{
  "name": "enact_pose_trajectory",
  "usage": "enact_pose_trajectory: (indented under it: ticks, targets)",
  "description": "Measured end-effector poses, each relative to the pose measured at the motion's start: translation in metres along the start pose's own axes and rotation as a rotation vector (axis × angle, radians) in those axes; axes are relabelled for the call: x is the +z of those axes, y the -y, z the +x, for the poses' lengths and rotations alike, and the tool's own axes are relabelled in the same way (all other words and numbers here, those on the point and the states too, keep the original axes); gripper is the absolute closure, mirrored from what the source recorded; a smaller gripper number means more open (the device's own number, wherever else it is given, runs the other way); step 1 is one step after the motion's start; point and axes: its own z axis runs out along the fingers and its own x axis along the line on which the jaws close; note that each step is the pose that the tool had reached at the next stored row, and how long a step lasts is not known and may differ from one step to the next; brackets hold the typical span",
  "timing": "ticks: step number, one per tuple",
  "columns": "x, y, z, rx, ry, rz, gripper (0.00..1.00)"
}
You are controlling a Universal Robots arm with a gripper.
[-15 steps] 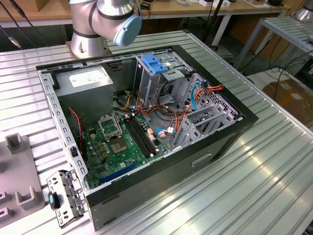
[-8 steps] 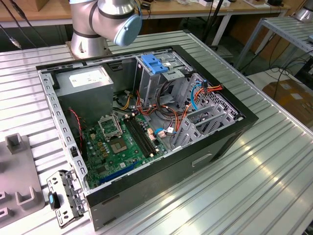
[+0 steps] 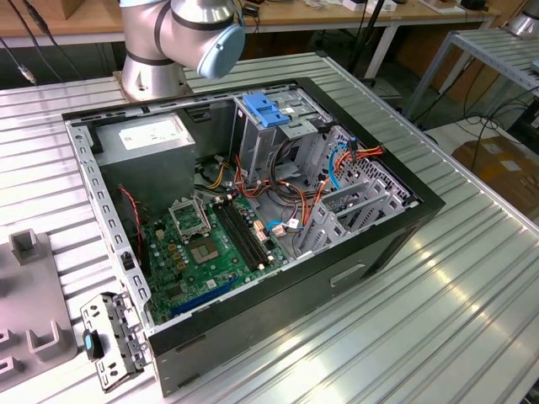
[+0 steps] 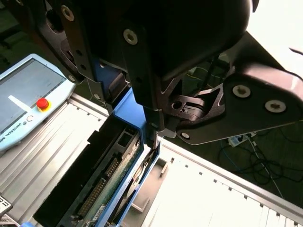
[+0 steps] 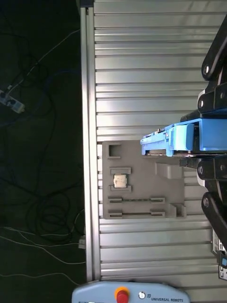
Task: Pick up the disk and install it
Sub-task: 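Pick up the disk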
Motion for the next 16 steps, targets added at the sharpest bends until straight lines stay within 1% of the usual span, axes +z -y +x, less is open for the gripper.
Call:
enact_pose_trajectory:
  ticks: [1, 2, 4, 7, 13, 14, 16]
  targets:
    - [0.0, 0.0017, 0.0, 0.0, 0.0, 0.0, 0.63]
    - [0.0001, 0.0067, -0.0002, 0.0, 0.0001, 0.0001, 0.63]
    - [0.0002, 0.0129, -0.0004, 0.0, 0.0001, 0.0001, 0.63]
    - [0.0003, 0.0193, -0.0006, 0.0, 0.0, 0.0, 0.63]
    - [0.0005, 0.0346, -0.0011, 0.0, 0.0, 0.0, 0.63]
    - [0.0006, 0.0364, -0.0012, 0.0, 0.0, 0.0, 0.63]
    - [0.0007, 0.0437, -0.0014, 0.0, 0.0, 0.0, 0.63]
